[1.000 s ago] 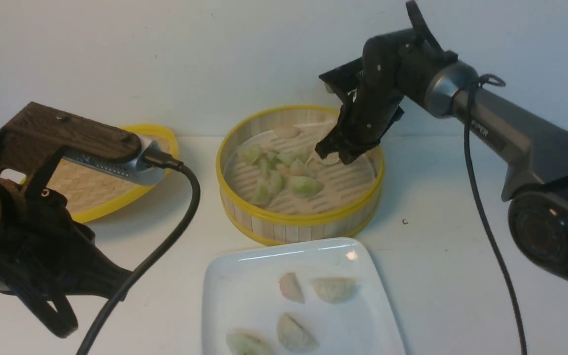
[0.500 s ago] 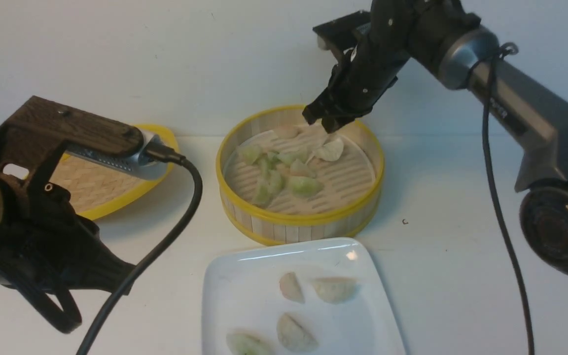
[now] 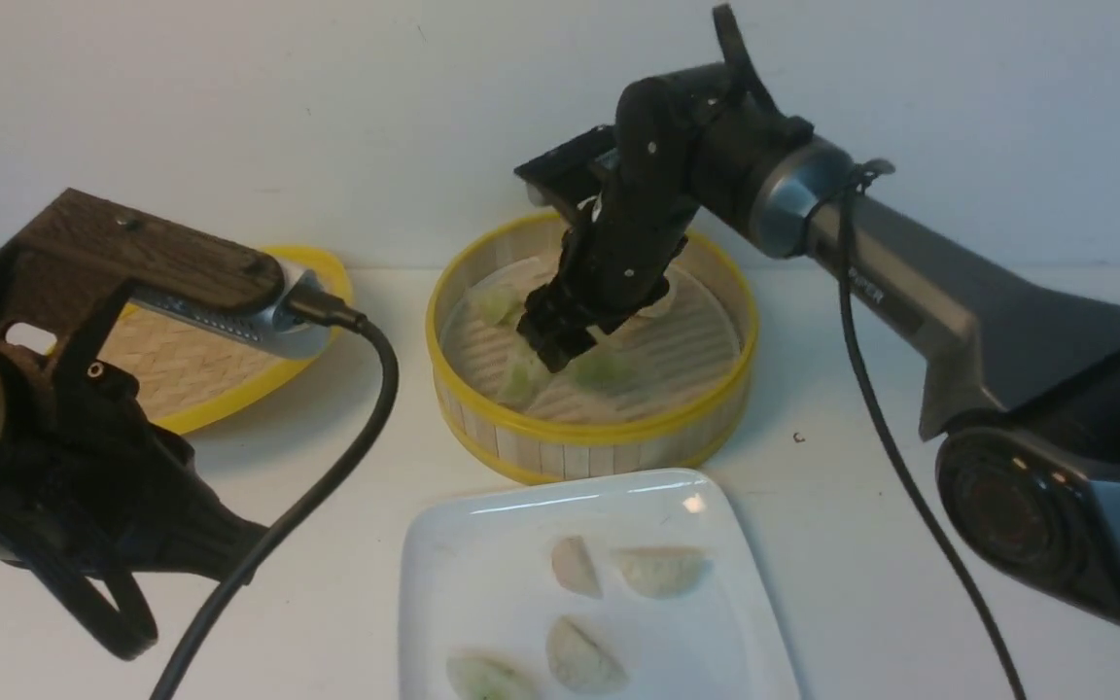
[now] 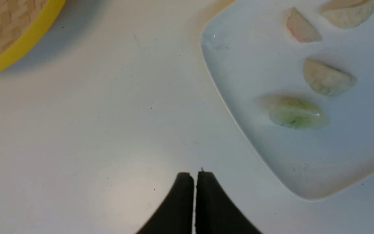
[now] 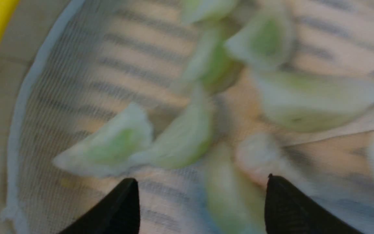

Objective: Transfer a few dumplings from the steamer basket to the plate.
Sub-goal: Use the right arm to grab a dumpling from inside the steamer

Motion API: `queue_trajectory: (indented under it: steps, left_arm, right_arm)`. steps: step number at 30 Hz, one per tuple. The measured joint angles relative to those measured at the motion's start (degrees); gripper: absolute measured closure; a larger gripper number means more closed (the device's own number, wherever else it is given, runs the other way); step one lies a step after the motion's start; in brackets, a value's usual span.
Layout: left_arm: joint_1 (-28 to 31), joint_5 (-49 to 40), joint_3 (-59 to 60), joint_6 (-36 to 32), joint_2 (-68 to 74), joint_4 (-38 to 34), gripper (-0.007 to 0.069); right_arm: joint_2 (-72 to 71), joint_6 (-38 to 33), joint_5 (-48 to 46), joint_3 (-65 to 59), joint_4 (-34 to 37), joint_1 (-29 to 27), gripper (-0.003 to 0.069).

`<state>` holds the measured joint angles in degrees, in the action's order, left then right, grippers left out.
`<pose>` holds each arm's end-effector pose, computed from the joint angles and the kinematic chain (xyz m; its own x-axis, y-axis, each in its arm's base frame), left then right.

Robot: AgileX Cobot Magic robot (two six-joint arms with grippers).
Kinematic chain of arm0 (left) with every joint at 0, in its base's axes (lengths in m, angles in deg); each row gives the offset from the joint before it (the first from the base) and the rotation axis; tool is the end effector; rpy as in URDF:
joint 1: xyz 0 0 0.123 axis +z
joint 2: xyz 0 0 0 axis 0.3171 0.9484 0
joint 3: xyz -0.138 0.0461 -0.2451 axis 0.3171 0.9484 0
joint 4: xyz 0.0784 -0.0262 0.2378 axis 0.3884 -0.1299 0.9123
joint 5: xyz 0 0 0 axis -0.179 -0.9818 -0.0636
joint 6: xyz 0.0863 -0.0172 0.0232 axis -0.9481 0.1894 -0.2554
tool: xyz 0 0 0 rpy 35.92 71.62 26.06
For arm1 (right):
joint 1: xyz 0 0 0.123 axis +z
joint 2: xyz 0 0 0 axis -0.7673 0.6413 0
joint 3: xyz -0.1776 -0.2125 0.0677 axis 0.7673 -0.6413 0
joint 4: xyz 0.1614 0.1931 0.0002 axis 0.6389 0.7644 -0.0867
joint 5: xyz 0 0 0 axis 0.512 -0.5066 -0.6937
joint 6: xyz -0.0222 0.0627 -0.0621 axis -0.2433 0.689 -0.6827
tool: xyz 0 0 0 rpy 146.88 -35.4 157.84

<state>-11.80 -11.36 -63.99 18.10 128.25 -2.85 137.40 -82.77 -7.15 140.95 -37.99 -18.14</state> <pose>0.1698 -0.0893 0.3386 -0.8119 0.3131 -0.4927 0.3526 0.9357 0.0134 0.4424 0.2871 0.1898 -0.7021 -0.6434 -0.3052 -0.6854 0.7268 0.0445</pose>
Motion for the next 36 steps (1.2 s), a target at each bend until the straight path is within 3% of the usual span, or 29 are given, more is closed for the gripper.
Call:
queue_trajectory:
  steps: [10,15,17,20,29,36]
  left_arm:
    - [0.00,0.05,0.00,0.00,0.00,1.40,0.0631]
    - [0.00,0.72,0.00,0.00,0.00,1.40,0.0631]
    - [0.00,1.44,0.00,0.00,0.00,1.40,0.0631]
    - [0.00,1.53,0.00,0.00,0.00,1.34,0.0631]
    - [0.00,1.53,0.00,0.00,0.00,1.25,0.0631]
    - [0.00,1.48,0.00,0.00,0.00,1.19,0.0631]
  right_arm:
    - [-0.26,1.59,0.51,-2.56,-10.26,1.53,0.0185]
    - [0.85,1.53,0.51,-2.56,-9.87,1.08,0.0192]
    - [1.05,1.53,0.57,-2.46,-8.81,1.08,0.0246]
    - [1.05,1.41,0.98,-2.46,-7.82,1.08,0.0382]
    - [-4.74,3.74,0.31,-3.81,-6.14,0.69,0.0390]
    - [-19.16,4.74,0.31,-18.09,-4.88,0.53,0.0390]
